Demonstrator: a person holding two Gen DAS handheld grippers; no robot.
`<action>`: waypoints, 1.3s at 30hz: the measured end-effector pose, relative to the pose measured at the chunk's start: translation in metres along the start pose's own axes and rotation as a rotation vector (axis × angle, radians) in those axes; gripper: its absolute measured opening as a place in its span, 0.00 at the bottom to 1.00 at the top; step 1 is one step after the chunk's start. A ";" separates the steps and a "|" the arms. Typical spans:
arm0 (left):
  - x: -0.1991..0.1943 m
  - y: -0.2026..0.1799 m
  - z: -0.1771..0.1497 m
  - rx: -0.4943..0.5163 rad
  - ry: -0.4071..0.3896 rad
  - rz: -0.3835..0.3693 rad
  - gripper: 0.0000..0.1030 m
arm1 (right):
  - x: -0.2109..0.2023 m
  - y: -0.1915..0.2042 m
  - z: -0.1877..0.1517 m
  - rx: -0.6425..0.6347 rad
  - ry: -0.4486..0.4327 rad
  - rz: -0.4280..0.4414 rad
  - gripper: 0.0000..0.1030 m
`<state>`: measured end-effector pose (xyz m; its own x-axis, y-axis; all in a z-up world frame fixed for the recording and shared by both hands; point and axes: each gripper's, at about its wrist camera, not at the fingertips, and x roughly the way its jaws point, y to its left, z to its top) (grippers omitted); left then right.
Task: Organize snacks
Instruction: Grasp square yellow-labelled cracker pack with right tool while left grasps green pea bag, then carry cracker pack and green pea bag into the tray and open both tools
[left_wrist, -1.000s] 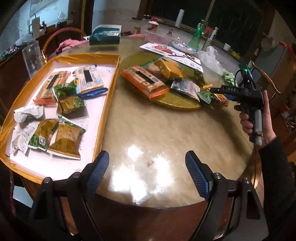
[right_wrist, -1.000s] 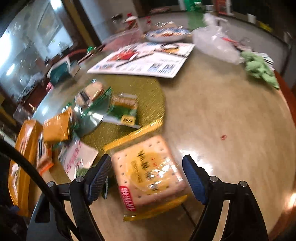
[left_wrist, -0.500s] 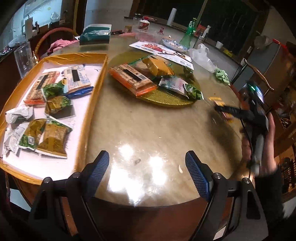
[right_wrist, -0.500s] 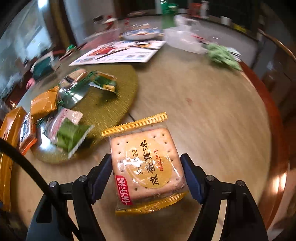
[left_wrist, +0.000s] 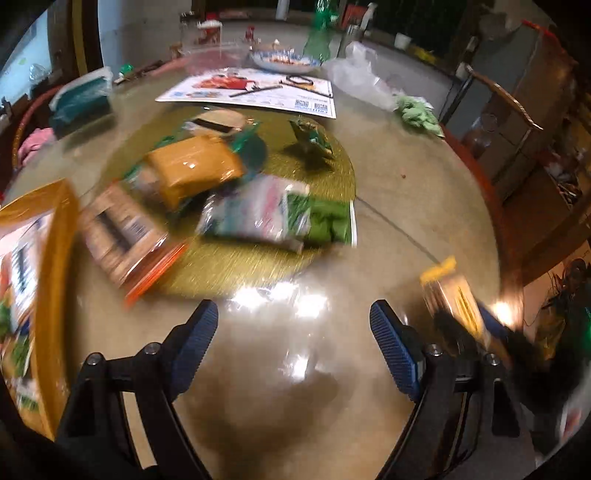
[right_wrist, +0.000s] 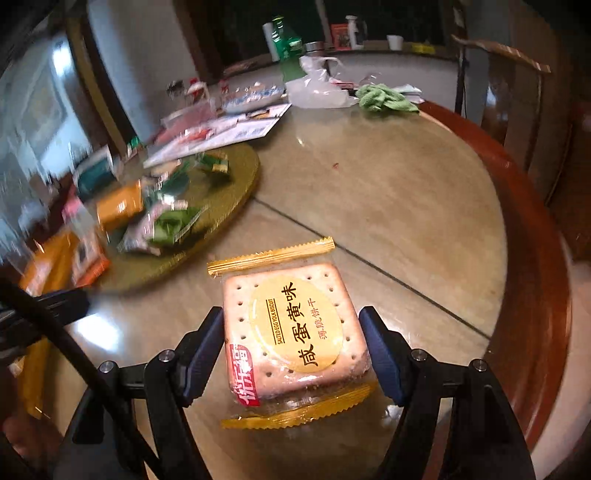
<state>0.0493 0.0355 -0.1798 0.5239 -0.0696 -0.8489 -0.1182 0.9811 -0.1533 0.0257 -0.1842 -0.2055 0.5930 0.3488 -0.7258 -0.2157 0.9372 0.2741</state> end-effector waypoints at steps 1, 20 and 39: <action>0.010 -0.006 0.012 -0.001 0.003 0.011 0.82 | 0.000 -0.001 0.000 0.011 -0.004 -0.004 0.71; 0.025 -0.012 -0.003 -0.007 -0.049 0.078 0.39 | -0.004 0.000 -0.008 0.000 -0.013 0.045 0.70; -0.111 0.067 -0.156 -0.198 -0.158 -0.118 0.39 | -0.024 0.017 -0.015 -0.082 -0.078 0.176 0.69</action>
<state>-0.1481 0.0805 -0.1750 0.6669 -0.1374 -0.7324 -0.2030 0.9122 -0.3560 -0.0043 -0.1768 -0.1931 0.5978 0.5087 -0.6196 -0.3819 0.8602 0.3379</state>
